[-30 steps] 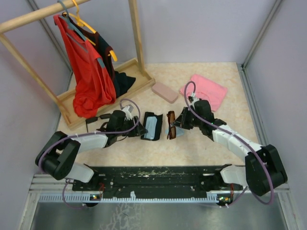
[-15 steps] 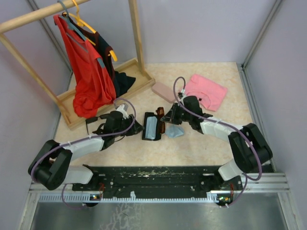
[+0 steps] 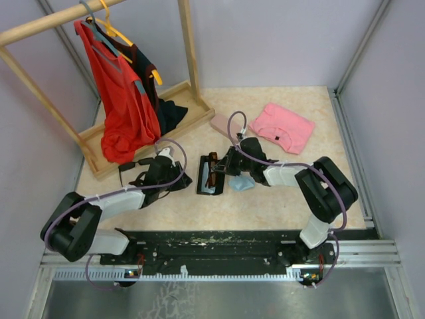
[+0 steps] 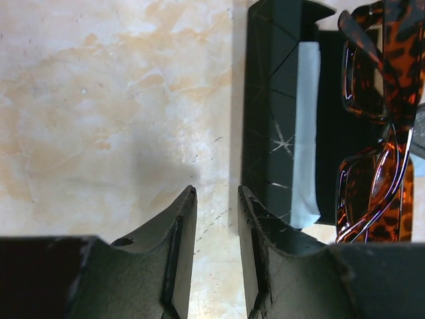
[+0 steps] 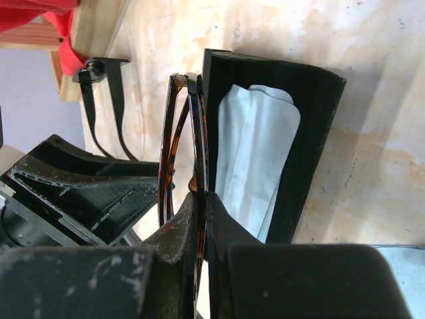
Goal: Organize the sunglasses
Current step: Place the sunglasses in the sunglasses case, then adjust the sunglasses in the sunglasses case.
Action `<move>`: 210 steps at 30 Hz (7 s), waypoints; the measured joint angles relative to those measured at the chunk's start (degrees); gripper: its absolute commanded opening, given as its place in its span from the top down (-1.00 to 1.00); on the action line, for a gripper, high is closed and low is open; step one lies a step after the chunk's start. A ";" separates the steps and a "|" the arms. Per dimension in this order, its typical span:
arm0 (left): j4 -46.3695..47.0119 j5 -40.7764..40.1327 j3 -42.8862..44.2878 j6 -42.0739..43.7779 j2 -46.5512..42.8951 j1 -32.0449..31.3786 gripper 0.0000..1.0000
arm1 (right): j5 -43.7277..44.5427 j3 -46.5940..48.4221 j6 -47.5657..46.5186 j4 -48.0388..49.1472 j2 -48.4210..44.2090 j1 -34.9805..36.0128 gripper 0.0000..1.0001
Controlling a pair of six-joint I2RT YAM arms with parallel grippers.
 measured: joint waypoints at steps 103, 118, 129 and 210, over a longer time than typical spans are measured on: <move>-0.28 6.40 5.38 2.40 9.40 -0.02 0.44 | 16.81 6.19 -9.73 -16.81 -0.98 2.34 0.38; -0.24 7.43 6.58 2.49 9.44 -0.13 0.51 | 16.13 9.27 -12.90 -21.64 -2.78 2.38 1.00; -0.24 7.89 8.70 2.56 11.58 -1.05 0.53 | 18.21 15.82 -15.54 -29.07 6.25 3.98 1.00; -2.67 5.95 13.07 3.89 16.59 -3.91 0.57 | 19.78 19.41 -23.28 -32.20 8.22 7.23 0.88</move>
